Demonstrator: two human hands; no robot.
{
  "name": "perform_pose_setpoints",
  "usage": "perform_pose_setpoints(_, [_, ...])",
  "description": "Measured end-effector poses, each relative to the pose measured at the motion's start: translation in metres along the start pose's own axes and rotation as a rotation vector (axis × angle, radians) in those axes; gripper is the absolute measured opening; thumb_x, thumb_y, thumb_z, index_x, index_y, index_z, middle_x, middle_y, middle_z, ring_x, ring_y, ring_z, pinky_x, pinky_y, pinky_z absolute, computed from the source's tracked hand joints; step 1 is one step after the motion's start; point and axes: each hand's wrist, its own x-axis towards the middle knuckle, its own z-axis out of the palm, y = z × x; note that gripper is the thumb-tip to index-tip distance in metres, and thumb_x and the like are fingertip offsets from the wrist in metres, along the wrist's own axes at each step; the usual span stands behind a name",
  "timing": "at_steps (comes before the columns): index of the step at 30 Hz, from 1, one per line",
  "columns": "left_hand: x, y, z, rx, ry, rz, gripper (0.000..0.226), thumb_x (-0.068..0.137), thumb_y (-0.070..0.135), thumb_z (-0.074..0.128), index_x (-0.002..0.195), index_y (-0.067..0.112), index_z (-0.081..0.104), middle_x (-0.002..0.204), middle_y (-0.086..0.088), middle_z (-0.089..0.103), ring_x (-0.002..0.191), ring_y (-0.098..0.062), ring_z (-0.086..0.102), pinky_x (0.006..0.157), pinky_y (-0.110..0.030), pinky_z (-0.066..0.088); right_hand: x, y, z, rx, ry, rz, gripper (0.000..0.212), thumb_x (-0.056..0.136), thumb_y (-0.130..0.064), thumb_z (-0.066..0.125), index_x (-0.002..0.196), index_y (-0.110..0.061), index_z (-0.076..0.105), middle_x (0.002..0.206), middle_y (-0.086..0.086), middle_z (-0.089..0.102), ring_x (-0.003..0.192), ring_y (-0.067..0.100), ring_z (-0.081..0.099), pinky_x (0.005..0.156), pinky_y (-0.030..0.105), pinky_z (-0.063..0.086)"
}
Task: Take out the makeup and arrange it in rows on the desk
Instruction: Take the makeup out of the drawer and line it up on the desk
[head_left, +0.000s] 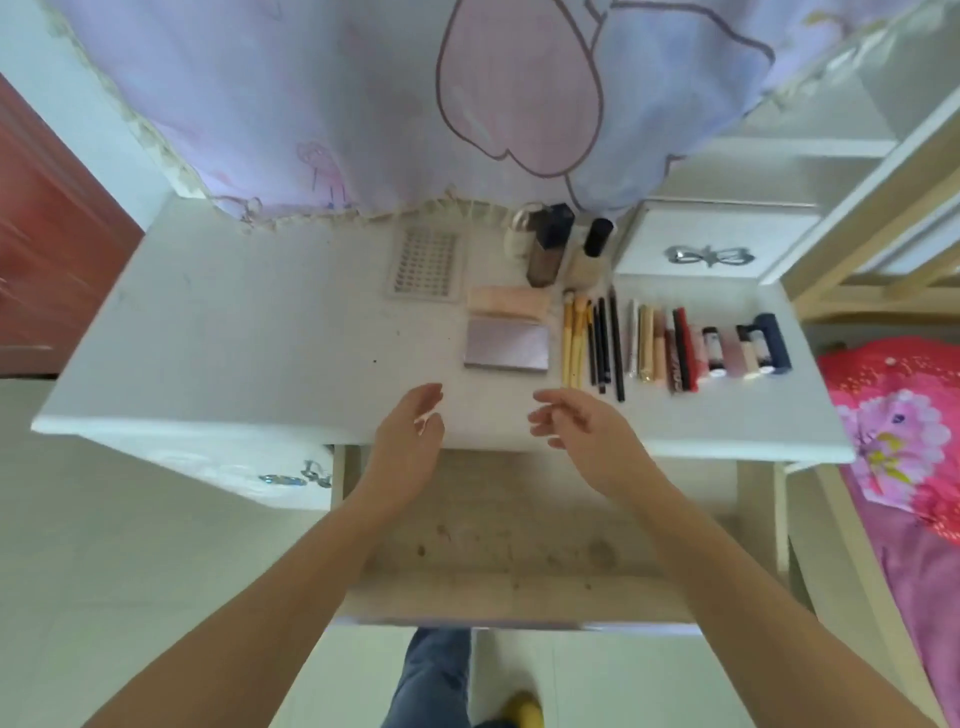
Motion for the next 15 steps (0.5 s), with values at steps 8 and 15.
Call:
perform_pose_setpoints(8, [-0.128, -0.087, 0.052, -0.208, -0.299, -0.860, 0.040, 0.100, 0.025, 0.041, 0.080, -0.002, 0.063, 0.070, -0.015, 0.068, 0.059, -0.022, 0.065, 0.057, -0.028, 0.054, -0.138, 0.175, -0.012, 0.345, -0.054, 0.789, 0.025, 0.095, -0.016, 0.053, 0.112, 0.002, 0.059, 0.095, 0.013, 0.069, 0.085, 0.025, 0.069, 0.068, 0.032, 0.056])
perform_pose_setpoints(15, [-0.119, -0.121, 0.062, -1.191, 0.158, -1.089, 0.040, 0.099, 0.025, 0.044, 0.132, 0.002, 0.041, 0.123, -0.020, 0.053, 0.111, -0.034, 0.053, 0.091, -0.042, 0.045, -0.120, 0.208, 0.006, 1.143, 0.405, 0.850, 0.026, 0.102, -0.021, 0.039, 0.115, 0.000, 0.045, 0.124, 0.024, 0.051, 0.119, 0.040, 0.051, 0.095, 0.047, 0.044])
